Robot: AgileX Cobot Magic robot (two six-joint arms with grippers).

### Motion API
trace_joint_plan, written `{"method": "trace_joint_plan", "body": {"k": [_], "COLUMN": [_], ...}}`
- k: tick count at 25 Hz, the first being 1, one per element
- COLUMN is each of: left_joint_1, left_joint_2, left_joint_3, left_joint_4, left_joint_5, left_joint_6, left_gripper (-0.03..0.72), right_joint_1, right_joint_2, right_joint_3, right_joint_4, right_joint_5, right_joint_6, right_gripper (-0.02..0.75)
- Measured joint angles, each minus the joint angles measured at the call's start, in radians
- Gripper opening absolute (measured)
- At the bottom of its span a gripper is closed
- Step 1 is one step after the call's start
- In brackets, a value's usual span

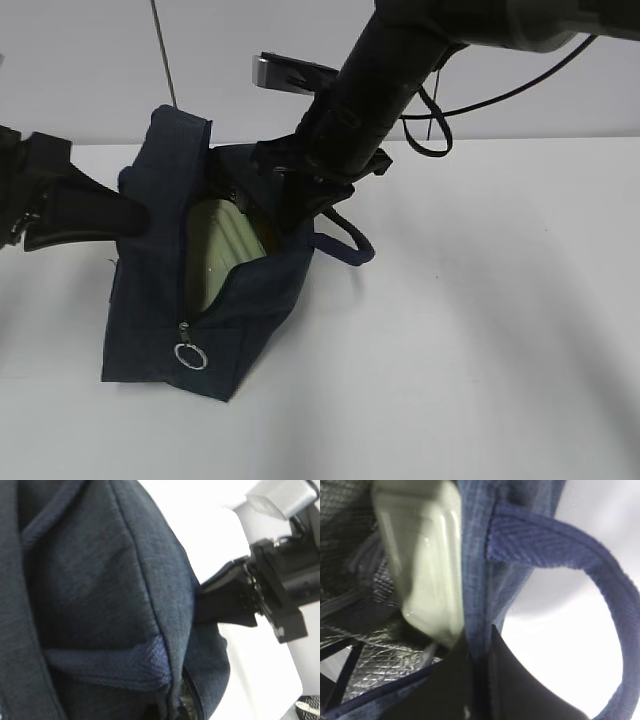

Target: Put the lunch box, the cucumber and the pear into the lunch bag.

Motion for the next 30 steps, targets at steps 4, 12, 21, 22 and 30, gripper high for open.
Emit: {"method": "trace_joint_plan", "body": {"k": [4, 12, 21, 22, 30], "left_joint_1": [-0.092, -0.259, -0.318, -0.318, -0.318], "left_joint_2": [0.014, 0.066, 0.15, 0.15, 0.145], "left_joint_3": [0.0, 0.0, 0.0, 0.0, 0.0], "left_joint_4": [-0.02, -0.135, -0.233, -0.233, -0.226], "left_joint_5": [-0.062, -0.194, -0.198, -0.198, -0.233], "left_joint_6": [0.0, 0.0, 0.0, 0.0, 0.0], "left_gripper": [0.002, 0.002, 0.002, 0.002, 0.088], "right_joint_1": [-0.006, -0.055, -0.059, -0.059, -0.059], "right_joint_2": [-0.042, -0.112, -0.112, -0.112, -0.116], "right_joint_3": [-0.002, -0.002, -0.002, -0.002, -0.003], "right_joint_4": [-0.13, -0.266, -0.29, -0.292, -0.292], "right_joint_5": [0.041, 0.086, 0.086, 0.086, 0.08], "right_joint_6": [0.022, 0.047, 0.051, 0.051, 0.051], "right_gripper": [0.003, 0.002, 0.002, 0.002, 0.19]}}
